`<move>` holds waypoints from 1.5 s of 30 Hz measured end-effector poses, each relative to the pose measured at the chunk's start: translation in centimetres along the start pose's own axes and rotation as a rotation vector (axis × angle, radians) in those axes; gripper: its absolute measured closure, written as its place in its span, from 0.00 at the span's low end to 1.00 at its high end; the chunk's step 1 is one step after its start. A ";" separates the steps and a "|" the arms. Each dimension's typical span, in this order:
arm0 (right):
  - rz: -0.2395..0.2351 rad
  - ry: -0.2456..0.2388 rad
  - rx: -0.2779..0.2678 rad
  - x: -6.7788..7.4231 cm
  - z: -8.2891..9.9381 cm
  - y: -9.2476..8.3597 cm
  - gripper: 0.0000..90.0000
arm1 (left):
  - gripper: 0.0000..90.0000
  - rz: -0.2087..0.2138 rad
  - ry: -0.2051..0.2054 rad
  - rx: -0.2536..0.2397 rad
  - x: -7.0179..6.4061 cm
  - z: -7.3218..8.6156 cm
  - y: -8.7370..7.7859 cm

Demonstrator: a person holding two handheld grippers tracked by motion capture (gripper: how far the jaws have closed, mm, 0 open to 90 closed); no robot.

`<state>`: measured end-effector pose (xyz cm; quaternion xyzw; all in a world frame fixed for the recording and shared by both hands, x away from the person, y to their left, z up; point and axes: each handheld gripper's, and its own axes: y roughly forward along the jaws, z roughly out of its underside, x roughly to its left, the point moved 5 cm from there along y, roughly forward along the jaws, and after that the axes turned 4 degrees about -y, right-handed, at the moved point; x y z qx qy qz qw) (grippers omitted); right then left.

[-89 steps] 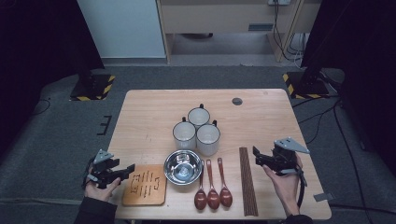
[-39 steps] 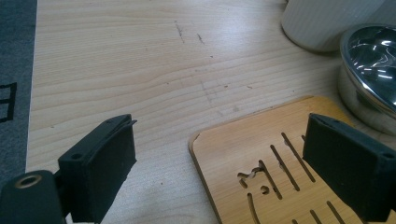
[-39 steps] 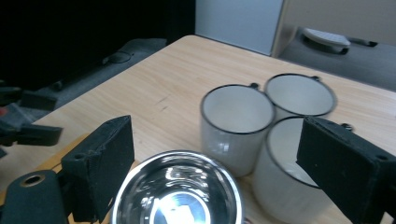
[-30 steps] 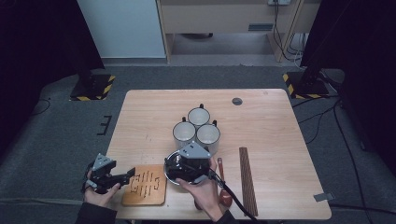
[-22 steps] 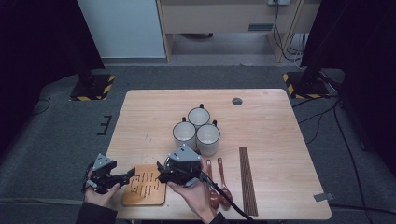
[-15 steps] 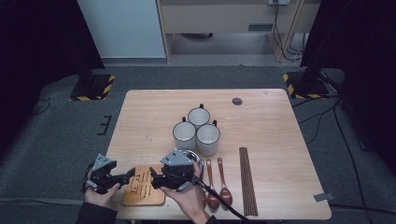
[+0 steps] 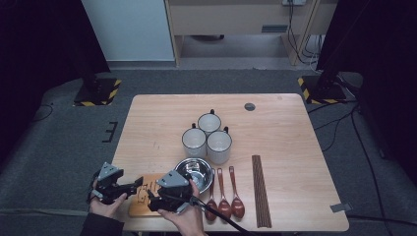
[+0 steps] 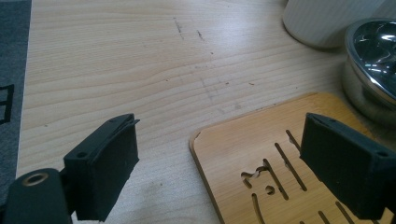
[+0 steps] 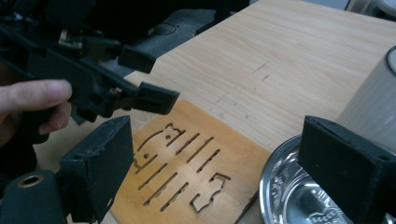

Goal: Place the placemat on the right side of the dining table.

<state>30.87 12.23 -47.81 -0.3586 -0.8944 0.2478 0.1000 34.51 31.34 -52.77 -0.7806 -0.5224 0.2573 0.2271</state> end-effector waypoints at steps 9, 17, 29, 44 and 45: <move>-0.017 0.022 0.041 1.1 1.7 0.9 0.12 | 0.12 -0.002 0.006 0.007 -0.2 0.1 0.2; -0.017 0.023 0.076 1.8 3.0 1.2 0.13 | 0.11 -0.007 0.021 0.025 -0.7 0.4 0.6; -0.005 0.020 0.144 2.4 4.9 2.0 0.17 | 0.10 -0.019 0.050 0.055 -1.4 0.6 1.8; 0.034 0.026 0.201 2.2 6.5 2.7 0.17 | 0.10 -0.035 0.078 0.112 -1.8 0.9 3.3; 0.036 0.029 0.200 2.3 6.5 2.7 0.17 | 0.10 -0.034 0.080 0.114 -1.8 1.0 3.4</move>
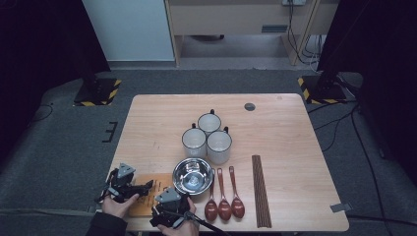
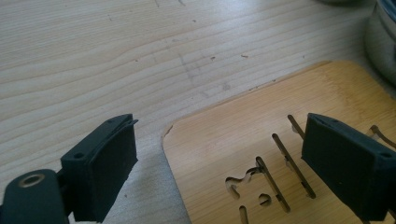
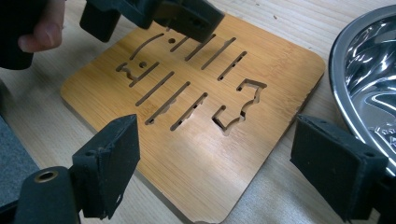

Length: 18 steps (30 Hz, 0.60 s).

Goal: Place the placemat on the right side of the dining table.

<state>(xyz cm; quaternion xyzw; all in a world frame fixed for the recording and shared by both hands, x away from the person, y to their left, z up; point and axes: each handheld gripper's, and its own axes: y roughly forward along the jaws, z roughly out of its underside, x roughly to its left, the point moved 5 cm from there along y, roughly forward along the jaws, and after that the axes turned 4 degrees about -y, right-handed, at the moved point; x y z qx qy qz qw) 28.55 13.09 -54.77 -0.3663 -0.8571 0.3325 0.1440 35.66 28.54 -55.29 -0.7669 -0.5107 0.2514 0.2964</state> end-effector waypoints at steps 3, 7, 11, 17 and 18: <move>0.005 0.003 0.003 0.0 0.1 0.2 0.17 | 0.10 -0.001 0.006 0.005 -0.1 0.0 0.2; 0.006 0.008 0.009 0.0 0.1 0.4 0.17 | 0.09 -0.005 0.006 0.012 -0.2 0.0 0.4; 0.007 0.016 0.007 -0.1 0.1 0.5 0.17 | 0.08 0.001 0.005 0.016 -0.3 -0.1 0.7; 0.001 0.027 0.016 -0.2 0.3 0.7 0.17 | 0.06 0.007 0.000 0.022 -0.4 -0.1 0.8; 0.001 0.027 0.016 -0.2 0.3 0.7 0.17 | 0.05 0.007 0.000 0.022 -0.4 -0.1 0.8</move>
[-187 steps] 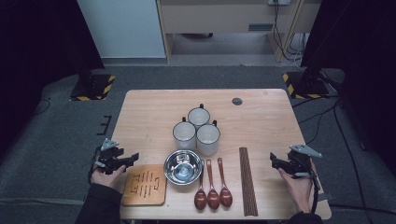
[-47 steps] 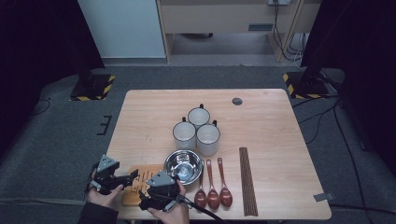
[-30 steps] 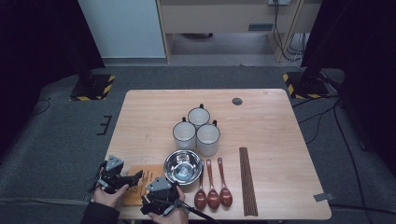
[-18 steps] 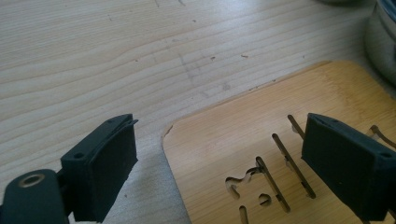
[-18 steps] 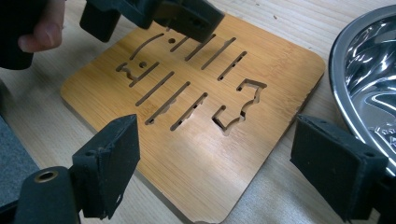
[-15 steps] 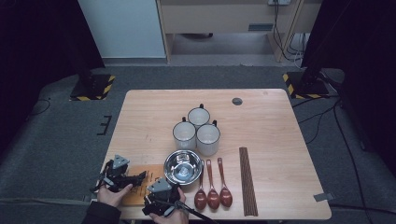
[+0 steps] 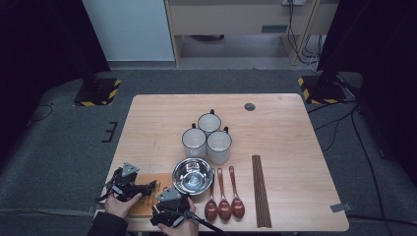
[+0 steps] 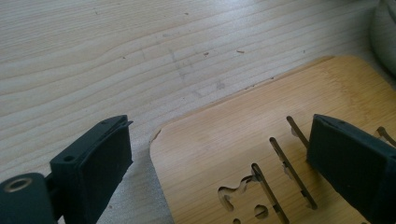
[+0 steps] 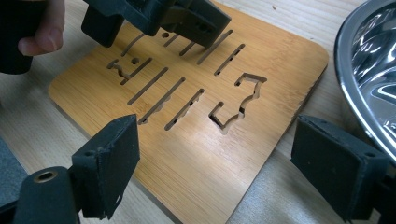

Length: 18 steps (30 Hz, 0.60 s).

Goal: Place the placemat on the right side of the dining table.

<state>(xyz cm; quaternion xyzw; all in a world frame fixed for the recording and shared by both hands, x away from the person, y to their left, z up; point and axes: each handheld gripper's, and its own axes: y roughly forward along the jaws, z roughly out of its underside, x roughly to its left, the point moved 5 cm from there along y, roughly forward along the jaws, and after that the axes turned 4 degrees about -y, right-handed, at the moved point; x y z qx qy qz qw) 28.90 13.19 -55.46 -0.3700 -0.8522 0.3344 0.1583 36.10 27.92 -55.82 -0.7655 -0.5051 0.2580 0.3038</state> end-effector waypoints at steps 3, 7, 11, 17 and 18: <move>0.001 0.006 0.002 -0.1 0.0 0.1 0.17 | 0.02 0.002 0.003 0.022 -0.1 0.1 0.3; -0.003 0.017 0.006 -0.3 0.1 0.3 0.18 | 0.01 0.001 0.002 0.019 -0.1 0.1 0.3; -0.003 0.027 0.009 -0.3 0.1 0.4 0.18 | 0.05 0.019 0.011 0.017 -0.1 0.2 0.1; 0.005 0.030 0.002 -0.3 0.1 0.7 0.20 | 0.07 0.035 0.025 0.020 -0.2 0.4 -0.1; 0.004 0.035 0.004 -0.3 0.1 0.7 0.20 | 0.07 0.039 0.027 0.023 -0.2 0.5 -0.2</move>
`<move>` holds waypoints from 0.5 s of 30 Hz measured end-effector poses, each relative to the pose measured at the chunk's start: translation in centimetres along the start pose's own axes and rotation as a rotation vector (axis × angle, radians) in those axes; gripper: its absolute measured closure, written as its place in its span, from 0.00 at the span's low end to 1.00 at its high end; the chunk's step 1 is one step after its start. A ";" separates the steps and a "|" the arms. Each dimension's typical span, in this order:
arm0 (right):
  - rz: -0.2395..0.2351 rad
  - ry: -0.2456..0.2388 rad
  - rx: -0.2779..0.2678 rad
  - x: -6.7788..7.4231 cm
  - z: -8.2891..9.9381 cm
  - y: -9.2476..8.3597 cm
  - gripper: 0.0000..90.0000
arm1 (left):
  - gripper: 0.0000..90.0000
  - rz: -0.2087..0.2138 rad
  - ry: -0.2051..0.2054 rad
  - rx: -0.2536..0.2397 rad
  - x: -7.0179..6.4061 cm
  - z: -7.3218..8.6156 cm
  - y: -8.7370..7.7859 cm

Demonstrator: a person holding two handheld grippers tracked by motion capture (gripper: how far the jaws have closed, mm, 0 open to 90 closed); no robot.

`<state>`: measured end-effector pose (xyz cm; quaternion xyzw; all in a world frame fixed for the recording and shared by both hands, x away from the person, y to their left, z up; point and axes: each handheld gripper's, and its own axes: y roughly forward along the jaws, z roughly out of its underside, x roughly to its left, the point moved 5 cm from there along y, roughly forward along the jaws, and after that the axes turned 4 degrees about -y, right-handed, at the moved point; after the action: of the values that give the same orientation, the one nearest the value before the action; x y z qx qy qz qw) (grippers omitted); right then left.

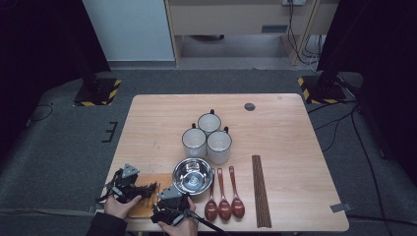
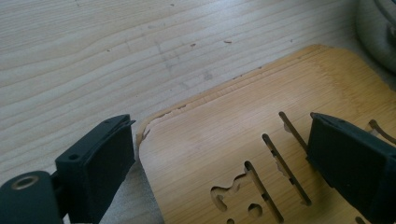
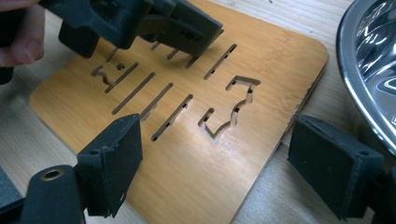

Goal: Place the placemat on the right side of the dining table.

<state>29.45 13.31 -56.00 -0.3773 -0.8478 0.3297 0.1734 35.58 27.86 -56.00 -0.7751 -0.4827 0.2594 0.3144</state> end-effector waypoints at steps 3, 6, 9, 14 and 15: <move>-0.002 0.007 -0.003 0.0 0.0 0.1 0.20 | 0.09 0.008 0.003 -0.001 -0.1 0.1 -0.1; -0.001 0.010 -0.006 -0.1 0.0 0.1 0.22 | 0.09 0.016 0.010 0.005 -0.1 0.2 -0.3; 0.007 0.018 -0.013 -0.2 -0.1 0.0 0.26 | 0.09 0.022 0.012 0.012 -0.1 0.3 -0.3; -0.005 0.015 -0.008 -0.1 -0.1 0.2 0.25 | 0.10 0.027 0.008 0.015 -0.2 0.3 -0.4; 0.004 0.003 -0.005 -0.1 -0.1 0.3 0.25 | 0.10 0.027 0.006 0.016 -0.2 0.4 -0.4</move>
<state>29.71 13.43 -56.16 -0.3798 -0.8477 0.3276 0.1731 35.00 27.91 -55.92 -0.7799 -0.4693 0.2651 0.3183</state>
